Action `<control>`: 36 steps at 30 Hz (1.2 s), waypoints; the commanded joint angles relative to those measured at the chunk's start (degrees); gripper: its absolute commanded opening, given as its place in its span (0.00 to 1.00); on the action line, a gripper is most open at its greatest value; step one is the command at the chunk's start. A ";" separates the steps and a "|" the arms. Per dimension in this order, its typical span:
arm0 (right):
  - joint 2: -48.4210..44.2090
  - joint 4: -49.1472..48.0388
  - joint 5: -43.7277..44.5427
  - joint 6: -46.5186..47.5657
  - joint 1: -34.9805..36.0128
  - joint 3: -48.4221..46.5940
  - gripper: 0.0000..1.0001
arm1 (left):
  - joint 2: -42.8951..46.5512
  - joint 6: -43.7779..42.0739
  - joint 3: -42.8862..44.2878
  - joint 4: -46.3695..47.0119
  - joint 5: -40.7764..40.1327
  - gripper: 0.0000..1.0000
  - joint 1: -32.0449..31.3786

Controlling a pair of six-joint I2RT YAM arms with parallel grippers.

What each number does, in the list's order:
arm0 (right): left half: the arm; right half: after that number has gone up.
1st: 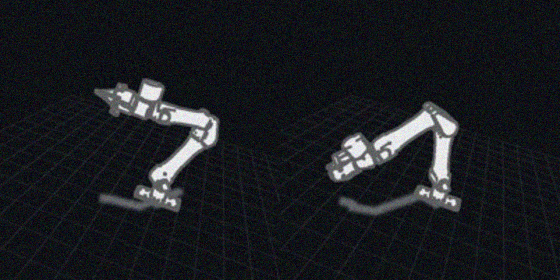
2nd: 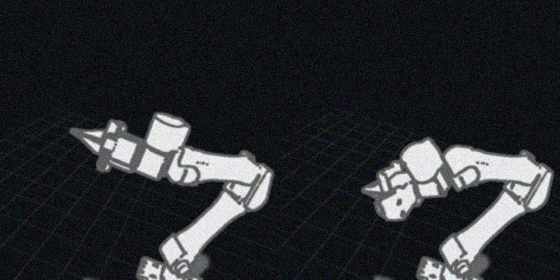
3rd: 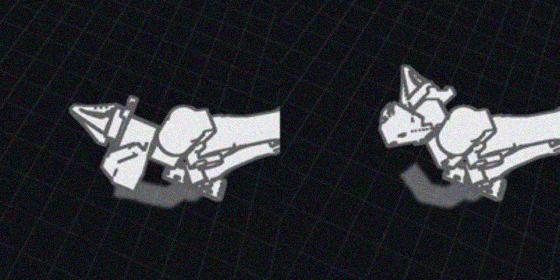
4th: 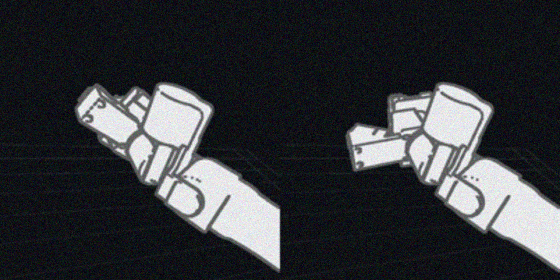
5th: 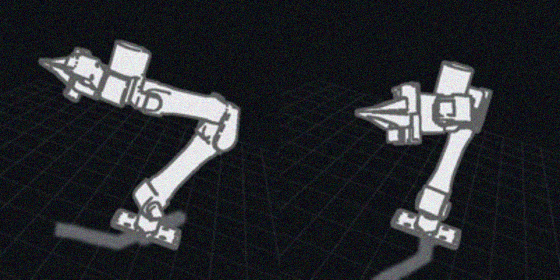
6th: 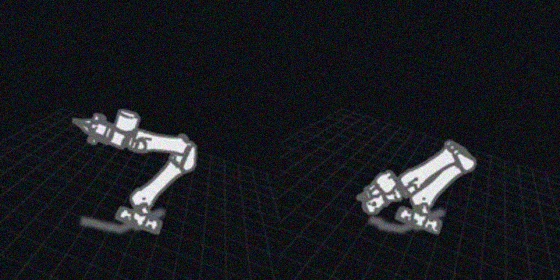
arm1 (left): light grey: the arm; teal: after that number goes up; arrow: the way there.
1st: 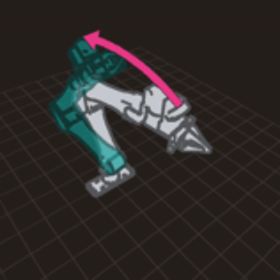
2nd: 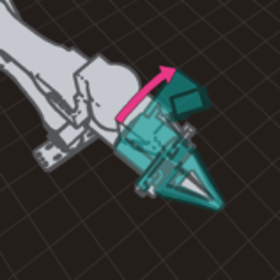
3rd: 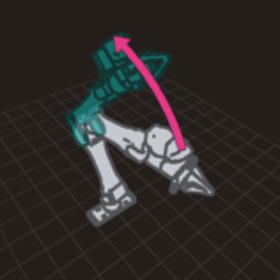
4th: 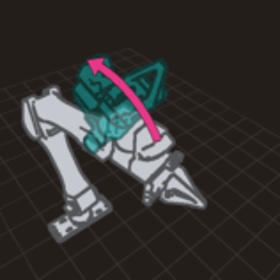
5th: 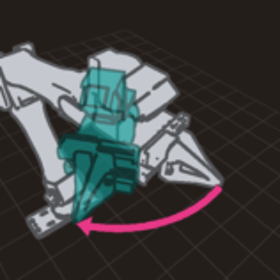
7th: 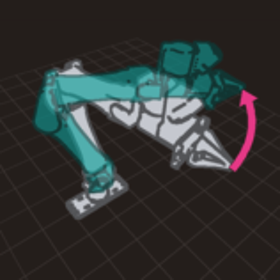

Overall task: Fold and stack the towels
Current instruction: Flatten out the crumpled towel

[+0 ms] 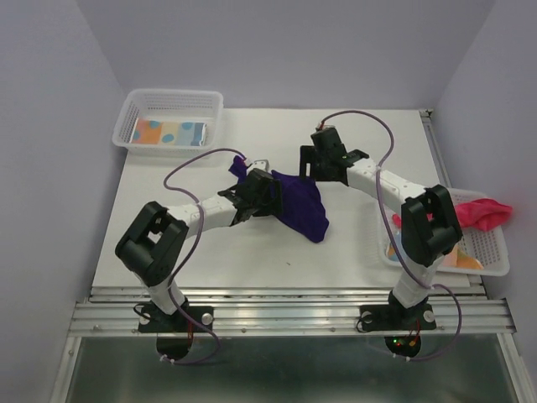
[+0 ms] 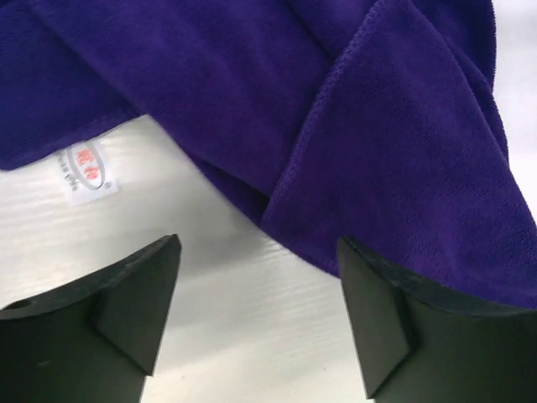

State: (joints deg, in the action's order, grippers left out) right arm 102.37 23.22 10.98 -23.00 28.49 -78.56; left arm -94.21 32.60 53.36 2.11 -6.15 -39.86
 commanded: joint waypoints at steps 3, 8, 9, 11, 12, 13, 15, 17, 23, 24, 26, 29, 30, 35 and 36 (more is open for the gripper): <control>1.69 0.77 2.82 -1.25 -2.12 -2.56 0.82 | -3.77 -3.24 6.05 2.99 4.13 0.72 0.22; 2.84 -0.02 1.50 -1.60 -4.06 -2.21 0.82 | -4.84 -3.07 5.70 3.08 8.44 0.36 0.22; 2.93 -0.19 1.15 -1.60 -4.40 -2.21 0.82 | -4.66 -2.89 5.09 2.64 9.31 0.26 0.22; 3.01 -0.46 0.80 -1.52 -4.67 -2.21 0.82 | -4.05 -2.46 4.65 1.68 9.58 0.14 0.22; 3.36 -0.63 0.19 -1.43 -4.76 -2.38 0.82 | -3.26 -2.37 4.64 0.71 9.32 0.08 0.22; 3.45 -0.81 -0.26 -1.26 -4.76 -2.38 0.82 | -2.56 -2.19 4.38 -0.17 8.71 0.03 0.22; 3.63 -1.42 -1.92 -0.55 -4.67 -2.47 0.82 | 0.15 -1.49 2.98 -1.75 6.86 0.00 0.22; 3.72 -1.51 -2.98 -0.46 -4.76 -2.65 0.82 | 2.10 -0.88 1.84 -3.50 6.59 0.00 0.22; 4.94 -2.39 -5.88 1.12 -4.76 -2.73 0.80 | 10.53 0.80 -6.33 -5.97 7.47 0.00 0.13; 5.30 -2.13 -6.15 1.21 -4.76 -2.91 0.79 | 11.41 0.97 -7.82 -6.32 7.47 0.00 0.22; 6.09 -2.13 -7.46 1.38 -4.59 -3.26 0.77 | 13.61 1.41 -9.06 -7.11 7.56 0.00 0.22; 5.83 -2.65 -8.61 3.13 -2.92 -2.39 0.75 | 15.55 1.76 -11.87 -7.91 8.35 0.00 0.22; 5.39 -3.09 -8.78 3.84 -2.22 -1.95 0.75 | 16.68 2.03 -12.58 -7.91 8.79 0.00 0.22; 2.40 -6.87 -9.39 8.50 2.35 0.16 0.75 | 18.89 4.57 -17.14 -8.35 8.18 0.00 0.13; 2.31 -7.05 -10.53 8.85 2.79 0.08 0.75 | 19.07 5.10 -17.59 -8.61 8.78 0.00 0.13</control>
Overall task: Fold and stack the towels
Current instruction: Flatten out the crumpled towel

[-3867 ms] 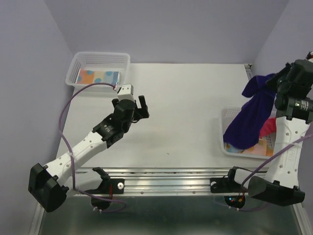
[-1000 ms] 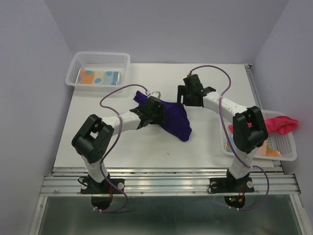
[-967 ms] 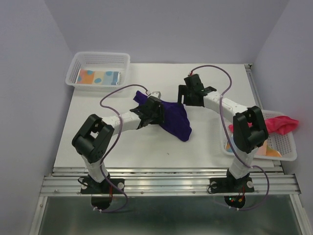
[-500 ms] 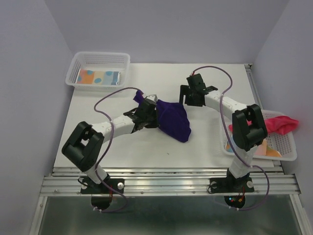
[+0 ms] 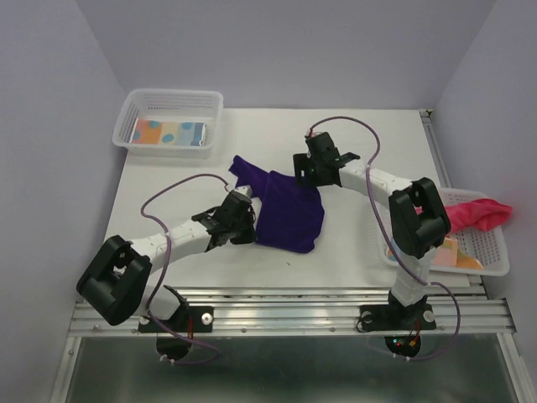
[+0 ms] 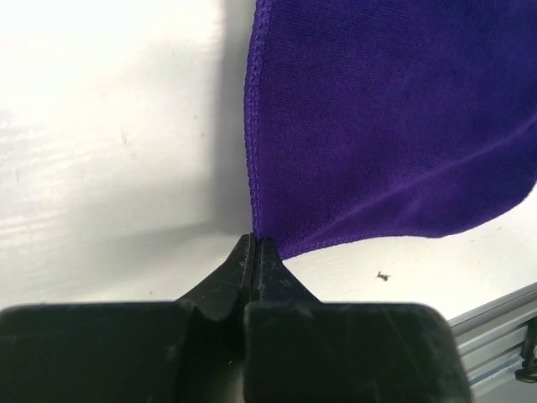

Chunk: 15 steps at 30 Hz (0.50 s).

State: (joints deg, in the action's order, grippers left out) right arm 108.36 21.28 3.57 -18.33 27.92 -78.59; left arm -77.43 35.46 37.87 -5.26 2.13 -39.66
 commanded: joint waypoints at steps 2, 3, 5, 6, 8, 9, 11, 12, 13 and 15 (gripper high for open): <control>-3.94 -5.28 -3.14 6.01 5.20 -0.07 0.75 | 3.16 4.60 -4.10 -2.03 0.85 0.00 -0.07; -3.59 -5.11 -2.96 6.54 5.91 -0.95 0.75 | 4.81 5.66 -4.99 -2.39 1.03 0.00 -0.07; -3.15 -4.41 -2.70 6.81 6.88 -2.18 0.75 | 6.84 7.24 -6.48 -4.05 1.65 0.00 -0.07; -2.72 -4.49 -2.87 6.81 7.49 -2.71 0.75 | 7.90 7.95 -6.93 -5.10 1.56 0.00 -0.07; -1.40 -5.02 -3.05 7.34 8.11 -4.11 0.75 | 11.06 9.53 -7.81 -8.17 0.25 0.00 -0.07; -0.78 -4.93 -2.70 7.34 8.55 -4.81 0.75 | 12.03 9.80 -8.42 -8.63 -0.19 0.00 -0.07; 1.58 -4.75 -1.64 7.08 8.90 -7.18 0.75 | 13.97 10.33 -8.77 -8.63 -0.81 0.00 -0.07; 2.38 -4.84 -1.64 7.08 9.16 -7.98 0.75 | 14.06 10.42 -8.86 -8.37 -0.64 0.00 -0.07; 4.21 -4.84 -1.81 7.34 9.25 -9.99 0.75 | 13.54 10.24 -8.69 -8.11 -0.29 0.00 -0.07; 5.98 -4.93 -1.73 7.25 9.52 -12.02 0.74 | 12.31 10.24 -8.34 -8.10 -0.55 0.00 -0.07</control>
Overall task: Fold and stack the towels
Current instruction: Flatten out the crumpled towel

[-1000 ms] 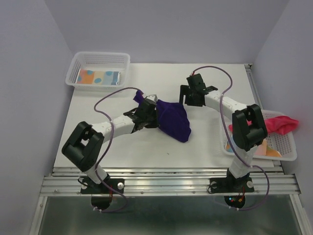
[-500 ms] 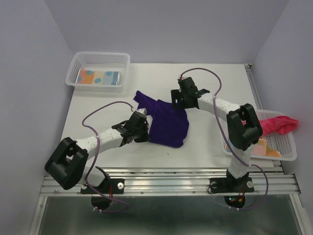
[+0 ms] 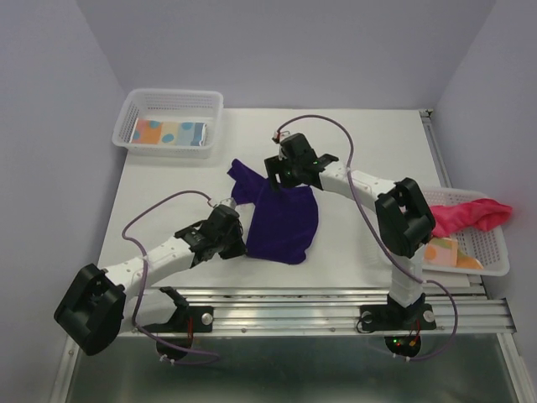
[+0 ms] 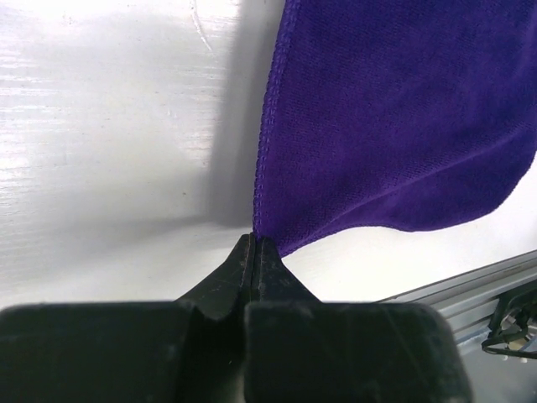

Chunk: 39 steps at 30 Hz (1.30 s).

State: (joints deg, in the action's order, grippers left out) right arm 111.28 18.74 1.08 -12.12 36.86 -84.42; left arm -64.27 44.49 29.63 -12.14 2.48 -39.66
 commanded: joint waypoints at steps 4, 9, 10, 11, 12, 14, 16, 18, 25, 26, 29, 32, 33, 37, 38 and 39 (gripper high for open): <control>7.18 -2.31 2.43 0.43 0.75 -11.02 0.71 | -2.35 1.04 -0.27 -1.04 -0.99 0.00 -0.07; 11.49 -1.25 3.93 -0.27 0.67 -15.42 0.62 | -2.09 0.86 -0.45 -0.95 -1.16 0.00 -0.07; 12.11 -1.17 3.58 -0.27 0.67 -16.29 0.62 | -1.91 0.86 -0.53 -0.95 -1.25 0.00 -0.07; 12.90 -1.16 2.45 -0.19 0.67 -16.47 0.61 | -1.74 0.95 -0.62 -0.95 -1.25 0.00 -0.07; 13.25 -1.25 1.82 -0.36 0.67 -16.56 0.61 | -1.47 0.95 -0.62 -0.87 -1.34 0.00 -0.07; 13.78 -1.69 0.59 -0.45 0.67 -16.39 0.61 | -1.21 1.04 -0.80 -0.95 -1.43 0.00 -0.07; 14.13 -2.04 0.15 -0.45 0.76 -16.48 0.61 | -0.86 1.13 -0.89 -1.04 -1.60 0.00 -0.07; 14.75 -2.31 -0.29 -0.45 0.75 -16.39 0.59 | -0.59 1.21 -0.97 -1.04 -1.69 0.00 -0.07; 16.60 -2.40 -0.29 -1.06 0.67 -17.27 0.53 | -0.59 1.30 -0.54 -1.22 -3.79 0.00 -0.07; 16.77 -2.48 -0.38 -0.98 0.67 -17.35 0.52 | -0.51 1.39 -0.62 -1.22 -3.80 0.00 -0.07; 16.77 -3.01 0.06 -1.24 0.67 -17.18 0.38 | -0.24 1.65 -1.15 -1.31 -3.89 0.00 -0.07; 16.25 -3.27 0.59 -1.24 0.75 -17.09 0.26 | 0.02 1.65 -1.15 -1.39 -3.80 0.00 -0.07; 15.98 -3.45 0.68 -1.15 0.67 -16.92 0.24 | 0.11 1.65 -1.06 -1.31 -3.97 0.00 -0.07; 14.75 -3.89 2.17 -0.98 0.67 -16.56 0.12 | 0.11 1.56 -0.89 -1.39 -4.15 0.00 -0.07; 14.23 -3.89 2.87 -0.89 0.67 -16.48 0.12 | 0.20 1.56 -0.80 -1.48 -4.24 0.00 -0.07; 13.88 -4.06 3.31 -0.71 0.67 -16.30 0.12 | 0.29 1.56 -0.71 -1.48 -4.33 0.00 0.02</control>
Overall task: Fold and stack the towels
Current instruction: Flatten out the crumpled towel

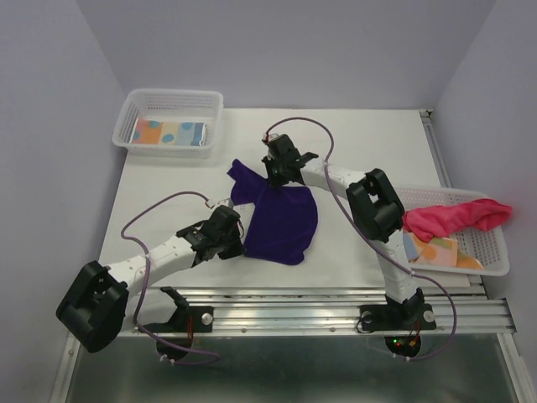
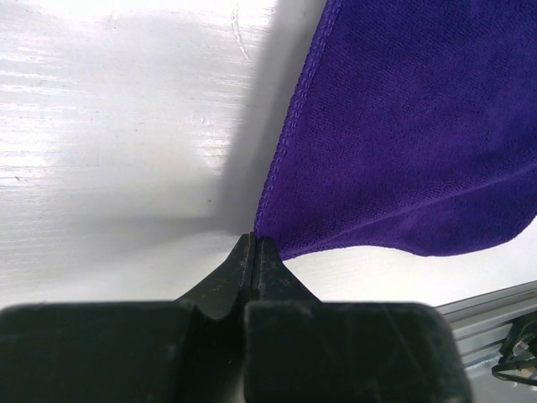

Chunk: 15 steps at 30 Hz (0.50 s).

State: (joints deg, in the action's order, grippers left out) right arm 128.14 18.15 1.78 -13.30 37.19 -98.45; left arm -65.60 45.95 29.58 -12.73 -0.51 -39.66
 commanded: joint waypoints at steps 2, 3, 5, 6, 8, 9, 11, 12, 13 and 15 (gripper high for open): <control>-4.03 -4.09 3.66 0.91 0.34 -1.39 0.11 | 1.97 0.10 -0.58 -1.15 -1.59 0.00 -0.07; -4.47 -4.26 3.93 1.17 0.34 -1.04 0.10 | 2.32 0.10 -0.58 -1.33 -1.68 0.00 -0.07; -5.00 -4.62 4.11 1.78 0.34 -0.69 0.06 | 2.58 0.19 -0.58 -1.42 -1.77 0.00 -0.07; -5.26 -4.53 4.19 1.96 0.43 -0.60 0.04 | 2.76 0.28 -0.58 -1.59 -1.86 0.00 -0.07; -6.49 -5.05 4.55 2.58 0.43 0.45 0.01 | 3.55 0.28 -0.14 -1.94 -2.64 0.00 -0.07; -7.10 -6.10 5.24 3.10 0.43 1.76 0.01 | 3.99 0.19 0.12 -2.03 -3.00 0.00 -0.07; -9.56 -7.16 6.82 3.37 0.34 3.00 0.01 | 5.13 0.10 1.35 -2.47 -4.57 0.00 -0.07; -10.35 -7.43 7.79 3.89 0.43 3.35 0.01 | 5.92 -0.07 1.88 -2.73 -5.37 0.00 -0.07; -12.28 -7.43 8.49 4.16 0.34 4.31 0.01 | 6.19 -0.16 3.27 -3.17 -6.85 0.00 -0.07; -14.39 -8.30 9.03 4.34 0.34 5.81 0.01 | 6.80 -0.60 4.77 -3.44 -8.27 0.00 -0.07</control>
State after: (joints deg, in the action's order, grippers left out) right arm 120.81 15.55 6.68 -10.76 37.21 -94.80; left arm -61.04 45.98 30.02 -14.41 -4.01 -39.66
